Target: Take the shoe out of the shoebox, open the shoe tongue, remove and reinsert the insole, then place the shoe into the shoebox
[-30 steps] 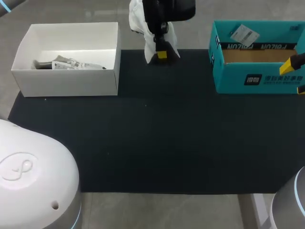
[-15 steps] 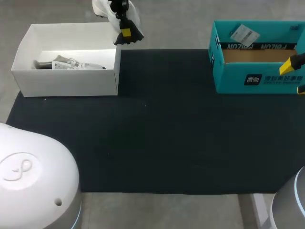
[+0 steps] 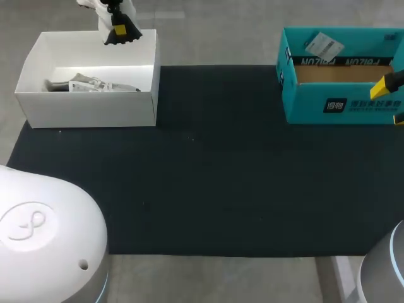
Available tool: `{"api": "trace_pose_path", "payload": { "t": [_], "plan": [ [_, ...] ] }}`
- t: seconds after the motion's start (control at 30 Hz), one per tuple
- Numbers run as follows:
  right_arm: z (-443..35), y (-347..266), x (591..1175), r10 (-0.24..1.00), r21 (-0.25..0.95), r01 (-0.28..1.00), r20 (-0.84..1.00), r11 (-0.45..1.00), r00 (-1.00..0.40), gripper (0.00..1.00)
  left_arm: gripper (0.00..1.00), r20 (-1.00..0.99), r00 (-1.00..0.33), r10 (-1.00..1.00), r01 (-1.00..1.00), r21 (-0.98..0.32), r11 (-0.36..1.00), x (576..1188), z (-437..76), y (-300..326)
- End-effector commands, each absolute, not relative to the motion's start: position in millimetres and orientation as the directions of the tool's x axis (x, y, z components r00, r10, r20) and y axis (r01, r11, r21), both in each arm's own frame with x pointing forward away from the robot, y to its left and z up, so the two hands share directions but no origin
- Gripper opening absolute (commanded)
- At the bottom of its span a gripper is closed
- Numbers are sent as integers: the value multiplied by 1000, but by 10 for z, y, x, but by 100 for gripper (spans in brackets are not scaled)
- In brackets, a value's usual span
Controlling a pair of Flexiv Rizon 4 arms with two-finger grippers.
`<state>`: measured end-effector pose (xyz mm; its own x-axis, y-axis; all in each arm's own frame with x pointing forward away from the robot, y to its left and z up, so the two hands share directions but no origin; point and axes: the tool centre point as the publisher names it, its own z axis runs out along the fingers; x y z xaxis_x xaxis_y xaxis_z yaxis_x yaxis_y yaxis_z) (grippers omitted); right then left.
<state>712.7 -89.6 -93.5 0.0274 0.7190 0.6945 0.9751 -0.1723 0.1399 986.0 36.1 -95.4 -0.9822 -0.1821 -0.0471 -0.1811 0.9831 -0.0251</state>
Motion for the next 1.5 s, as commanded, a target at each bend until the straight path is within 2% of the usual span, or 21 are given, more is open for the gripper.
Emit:
{"api": "trace_pose_path", "payload": {
  "t": [0.03,0.23,0.9,1.2,1.5],
  "plan": [
    [-937,-896,7150,720,136,976,694,-170,29,100,0,-8,-973,-230,-230,-21,973,10140,-1093,601],
    [-937,-896,7150,720,136,976,694,-170,29,100,0,9,-957,-289,-289,5,957,10398,-1200,868],
    [-937,-896,7150,720,136,976,694,-170,29,100,0,9,-957,-289,-289,5,957,10398,-1200,868],
    [-937,-896,7150,720,136,976,694,-170,29,100,0,61,-966,-251,-252,-11,968,10655,-1231,1311],
    [-937,-896,7150,720,136,976,694,-170,29,100,0,16,-980,-198,-197,13,980,10951,-1319,1627]
  ]
}}
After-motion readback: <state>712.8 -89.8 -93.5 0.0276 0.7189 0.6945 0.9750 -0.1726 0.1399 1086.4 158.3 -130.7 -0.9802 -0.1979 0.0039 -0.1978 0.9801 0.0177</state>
